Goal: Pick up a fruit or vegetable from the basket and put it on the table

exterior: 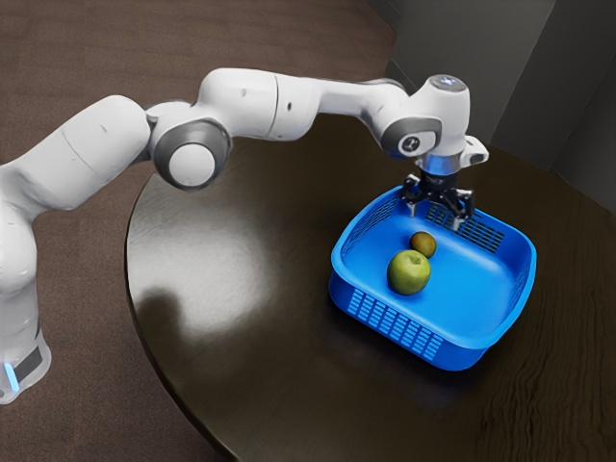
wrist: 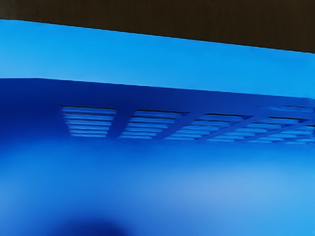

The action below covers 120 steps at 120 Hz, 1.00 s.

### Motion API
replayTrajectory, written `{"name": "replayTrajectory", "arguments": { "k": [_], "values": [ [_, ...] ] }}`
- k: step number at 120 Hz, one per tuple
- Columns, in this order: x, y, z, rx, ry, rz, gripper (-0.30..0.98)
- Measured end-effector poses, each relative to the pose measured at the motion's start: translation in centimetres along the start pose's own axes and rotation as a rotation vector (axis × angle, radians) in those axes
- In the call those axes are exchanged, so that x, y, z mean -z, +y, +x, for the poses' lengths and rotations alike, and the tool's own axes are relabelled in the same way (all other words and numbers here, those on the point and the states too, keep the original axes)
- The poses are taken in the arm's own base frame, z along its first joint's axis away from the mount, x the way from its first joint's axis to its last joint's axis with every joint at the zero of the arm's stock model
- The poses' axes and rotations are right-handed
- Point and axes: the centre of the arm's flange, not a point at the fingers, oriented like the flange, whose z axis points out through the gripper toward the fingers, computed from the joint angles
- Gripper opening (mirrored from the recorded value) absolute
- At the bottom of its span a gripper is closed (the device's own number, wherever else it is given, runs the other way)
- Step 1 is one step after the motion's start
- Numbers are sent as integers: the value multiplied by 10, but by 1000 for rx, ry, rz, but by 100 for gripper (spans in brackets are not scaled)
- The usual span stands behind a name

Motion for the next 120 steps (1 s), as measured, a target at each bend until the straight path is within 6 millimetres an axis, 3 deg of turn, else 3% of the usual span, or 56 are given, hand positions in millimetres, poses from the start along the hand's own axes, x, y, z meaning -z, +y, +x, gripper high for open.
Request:
{"name": "replayTrajectory", "arguments": {
  "k": [9,34,56,72,97,120],
  "values": [
    [0,2,-1,-26,12,0,66],
    [13,19,-12,-93,48,-1,61],
    [24,2,-11,-66,31,18,60],
    [19,1,-20,-46,-18,3,60],
    [-5,-3,-26,0,-93,-29,60],
    [-18,-6,-25,26,-113,-50,60]
  ]
}}
